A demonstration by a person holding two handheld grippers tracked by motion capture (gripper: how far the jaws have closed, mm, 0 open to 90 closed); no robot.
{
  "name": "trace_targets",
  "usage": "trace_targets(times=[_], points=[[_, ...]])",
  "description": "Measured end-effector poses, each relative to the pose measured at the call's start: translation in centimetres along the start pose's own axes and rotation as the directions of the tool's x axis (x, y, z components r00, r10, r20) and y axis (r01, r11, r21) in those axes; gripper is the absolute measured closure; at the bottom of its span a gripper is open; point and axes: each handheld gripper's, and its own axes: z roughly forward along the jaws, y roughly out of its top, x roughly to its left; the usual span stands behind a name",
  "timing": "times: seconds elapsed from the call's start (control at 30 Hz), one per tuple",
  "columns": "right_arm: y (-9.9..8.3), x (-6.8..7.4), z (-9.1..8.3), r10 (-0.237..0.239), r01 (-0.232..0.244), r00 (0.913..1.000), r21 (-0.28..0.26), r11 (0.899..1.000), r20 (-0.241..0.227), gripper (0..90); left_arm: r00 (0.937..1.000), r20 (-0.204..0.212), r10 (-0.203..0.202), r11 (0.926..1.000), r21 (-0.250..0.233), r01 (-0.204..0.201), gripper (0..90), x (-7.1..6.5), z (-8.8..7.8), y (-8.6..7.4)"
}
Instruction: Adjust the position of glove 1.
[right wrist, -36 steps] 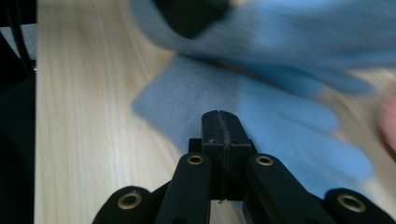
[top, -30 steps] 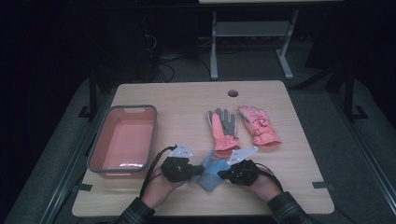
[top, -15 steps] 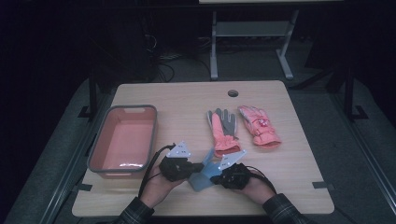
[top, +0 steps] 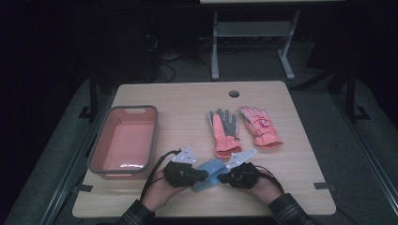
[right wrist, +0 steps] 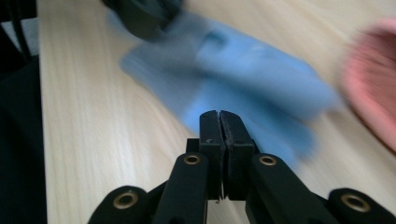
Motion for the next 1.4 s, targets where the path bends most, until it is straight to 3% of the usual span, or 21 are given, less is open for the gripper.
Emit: trace_targets(times=[0.13, 0.23, 0.47, 0.67, 0.9, 0.97, 1.07, 1.13, 1.3, 1.4], points=[[-1.3, -1.4, -1.9, 0.042, -0.042, 0.9980, -0.014, 0.999, 0.048, 84.9, 0.9999, 0.007, 0.010, 0.9999, -0.007, -0.010, 82.4, -0.3, -0.1, 0.2], [-2.1, -1.9, -2.6, 0.064, -0.063, 0.9958, -0.019, 0.998, 0.066, 79.9, 0.9995, -0.029, 0.007, 1.0000, -0.001, -0.007, 79.3, 0.0, 0.0, 0.3], [-3.8, -2.8, -3.7, 0.119, -0.116, 0.9845, -0.033, 0.993, 0.128, 54.2, 0.9946, -0.104, -0.011, 0.9997, 0.018, 0.013, 80.9, 1.5, 0.3, 0.4], [-4.8, -3.5, -3.8, 0.142, -0.141, 0.9755, -0.018, 0.990, 0.168, 48.7, 0.9957, -0.085, -0.037, 0.9989, 0.025, 0.039, 77.1, 2.4, 1.3, 0.6], [-4.9, -3.7, -3.7, 0.138, -0.136, 0.9739, -0.023, 0.990, 0.180, 46.8, 0.9981, -0.054, -0.031, 0.9962, 0.079, 0.035, 70.7, 2.3, 3.2, 0.4], [-4.9, -3.7, -3.7, 0.139, -0.136, 0.9736, -0.027, 0.990, 0.181, 46.0, 0.9983, -0.058, -0.009, 0.9935, 0.113, 0.015, 74.7, 2.3, 3.7, 0.2], [-4.9, -3.6, -3.6, 0.130, -0.127, 0.9740, -0.026, 0.992, 0.186, 44.9, 0.9978, -0.067, 0.001, 0.9928, 0.119, 0.007, 86.2, 2.2, 4.1, 0.2], [-4.9, -3.6, -3.6, 0.129, -0.126, 0.9740, -0.027, 0.992, 0.187, 44.7, 0.9976, -0.064, 0.027, 0.9913, 0.130, -0.018, 87.9, 2.2, 3.9, 0.3], [-4.9, -3.6, -3.5, 0.129, -0.125, 0.9739, -0.036, 0.992, 0.186, 44.7, 0.9973, -0.047, 0.056, 0.9960, 0.073, -0.052, 88.7, 1.6, 3.2, 0.8], [-4.9, -3.6, -3.5, 0.131, -0.126, 0.9736, -0.037, 0.991, 0.187, 44.7, 0.9951, -0.023, 0.097, 0.9945, 0.044, -0.096, 88.7, 1.1, 2.6, 1.2]])
